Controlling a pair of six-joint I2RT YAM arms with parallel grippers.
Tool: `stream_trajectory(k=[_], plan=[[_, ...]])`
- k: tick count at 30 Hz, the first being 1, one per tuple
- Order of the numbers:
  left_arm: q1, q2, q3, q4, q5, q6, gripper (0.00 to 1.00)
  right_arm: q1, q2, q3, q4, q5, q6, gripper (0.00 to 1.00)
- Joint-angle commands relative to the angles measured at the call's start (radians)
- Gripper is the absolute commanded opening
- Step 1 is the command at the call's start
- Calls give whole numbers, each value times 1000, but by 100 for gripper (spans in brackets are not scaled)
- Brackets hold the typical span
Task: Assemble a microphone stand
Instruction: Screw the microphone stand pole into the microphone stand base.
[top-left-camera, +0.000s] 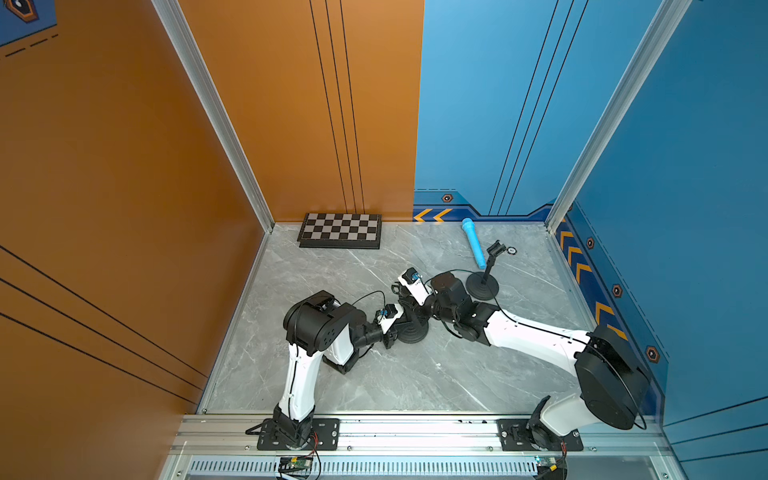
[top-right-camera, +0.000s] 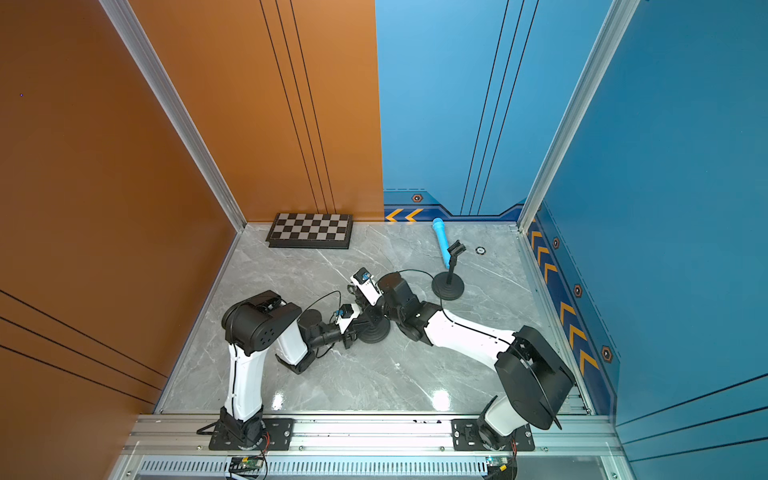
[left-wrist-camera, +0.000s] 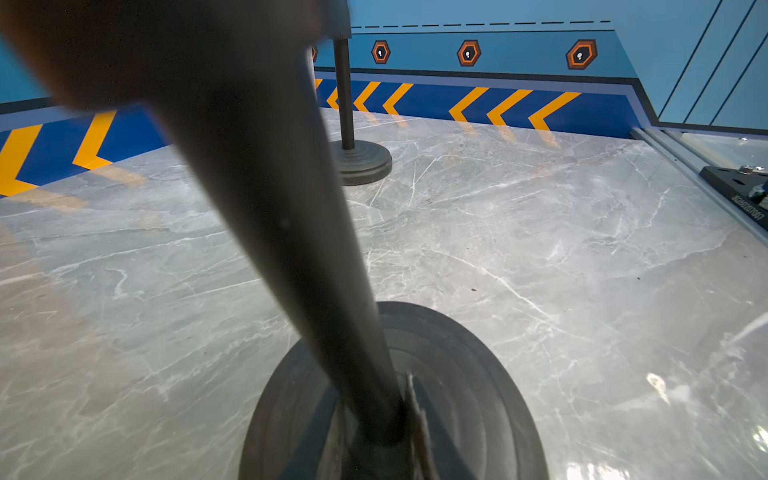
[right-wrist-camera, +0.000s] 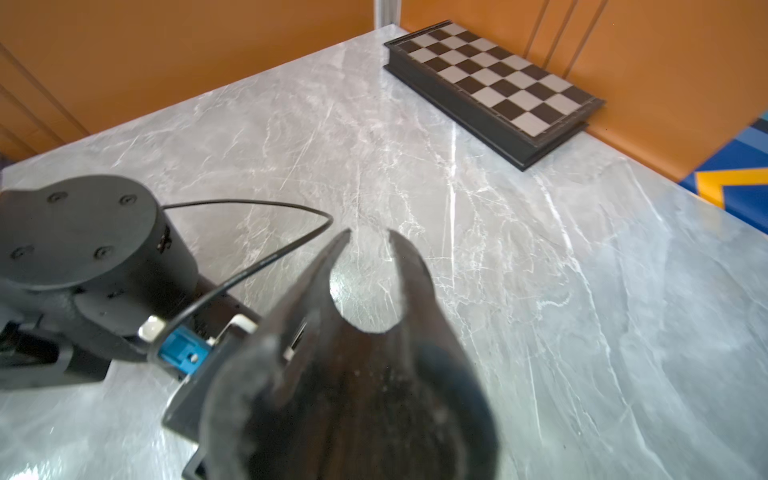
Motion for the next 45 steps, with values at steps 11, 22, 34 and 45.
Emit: stream_trajectory(k=[11,22,34,45], plan=[[0,52,-19,-178,-36,9,27,253,128,15,22,670,424,0],[-1,55,-17,-177,-25,13,27,-26,-26,84,-332,-311,-136,47],[-2,58,-18,-178,-17,20,27,-238,-1,112,-371,-655,-423,47],[-2,65,-17,-177,-14,21,27,-293,98,210,-369,-777,-478,49]])
